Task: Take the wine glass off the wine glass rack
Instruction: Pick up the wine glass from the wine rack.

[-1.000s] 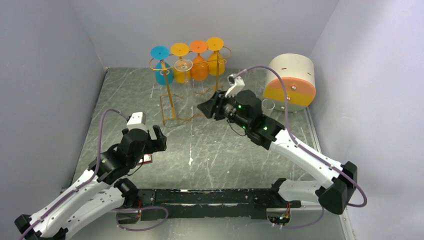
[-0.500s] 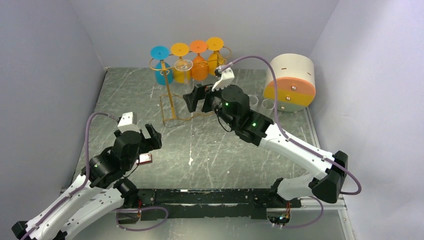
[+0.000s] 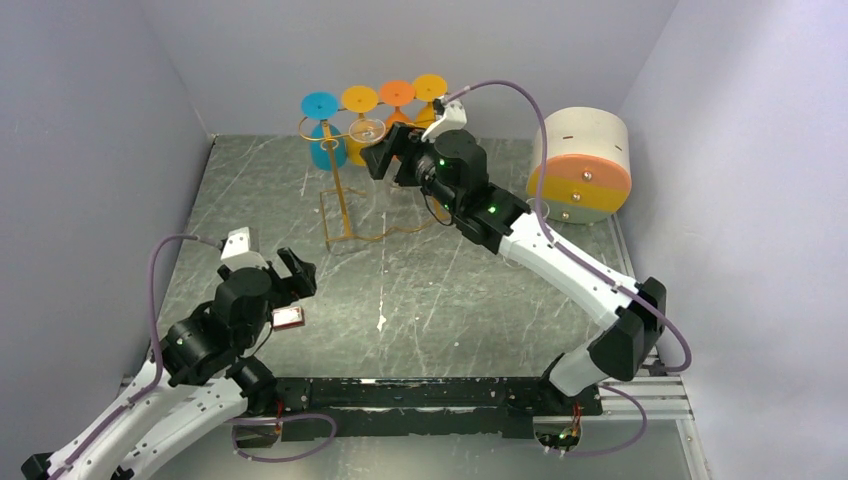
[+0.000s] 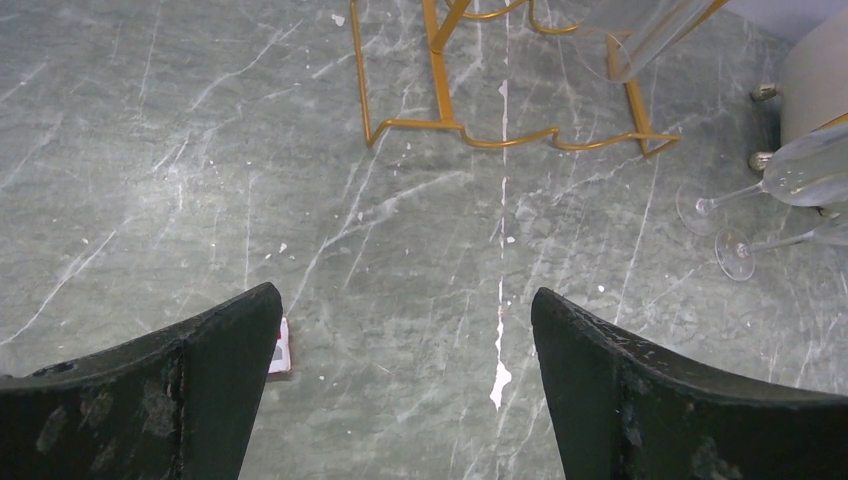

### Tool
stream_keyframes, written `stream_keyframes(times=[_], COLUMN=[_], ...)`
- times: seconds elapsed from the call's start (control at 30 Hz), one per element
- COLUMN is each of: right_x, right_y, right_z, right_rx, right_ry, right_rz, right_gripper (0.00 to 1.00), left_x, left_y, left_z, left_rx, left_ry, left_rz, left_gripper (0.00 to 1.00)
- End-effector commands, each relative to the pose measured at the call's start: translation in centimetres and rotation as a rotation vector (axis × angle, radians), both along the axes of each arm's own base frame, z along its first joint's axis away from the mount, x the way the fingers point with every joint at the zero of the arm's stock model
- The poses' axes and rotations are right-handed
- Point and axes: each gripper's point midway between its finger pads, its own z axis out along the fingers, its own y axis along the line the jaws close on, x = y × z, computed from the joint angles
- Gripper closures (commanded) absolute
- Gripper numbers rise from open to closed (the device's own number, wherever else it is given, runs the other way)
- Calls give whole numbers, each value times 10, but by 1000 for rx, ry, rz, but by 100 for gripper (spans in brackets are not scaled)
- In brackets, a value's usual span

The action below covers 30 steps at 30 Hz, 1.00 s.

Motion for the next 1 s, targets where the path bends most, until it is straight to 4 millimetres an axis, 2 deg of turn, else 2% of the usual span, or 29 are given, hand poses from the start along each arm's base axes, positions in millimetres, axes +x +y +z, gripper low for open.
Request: stream_keyframes(times=[0.0,0.1,0.3,0.5,0.67,0.97], right_x=[9,22,47,60,74,81], right_y=[5,6,-3,-1,2,7], right_z=[23,21,10,9,-1,-10], right_rx=[72,76,71,91,86,77], right_ry=[-1,-3,10,-9,22,39], right_rz=[-17,-66,-184,-175,-171,-158], right_gripper=[14,20,27,48,50,59], left_x=[1,1,2,1,1,1], left_y=[2,2,-2,-1,0,-1], left_z=[-1,-7,-12,-9,-4,-6], left_rx=[8,27,40,24,7,7], left_ry=[17,46,70,55,30,37], left_rz=[23,29,13,16,16,16], left_gripper=[1,1,0,0,0,1])
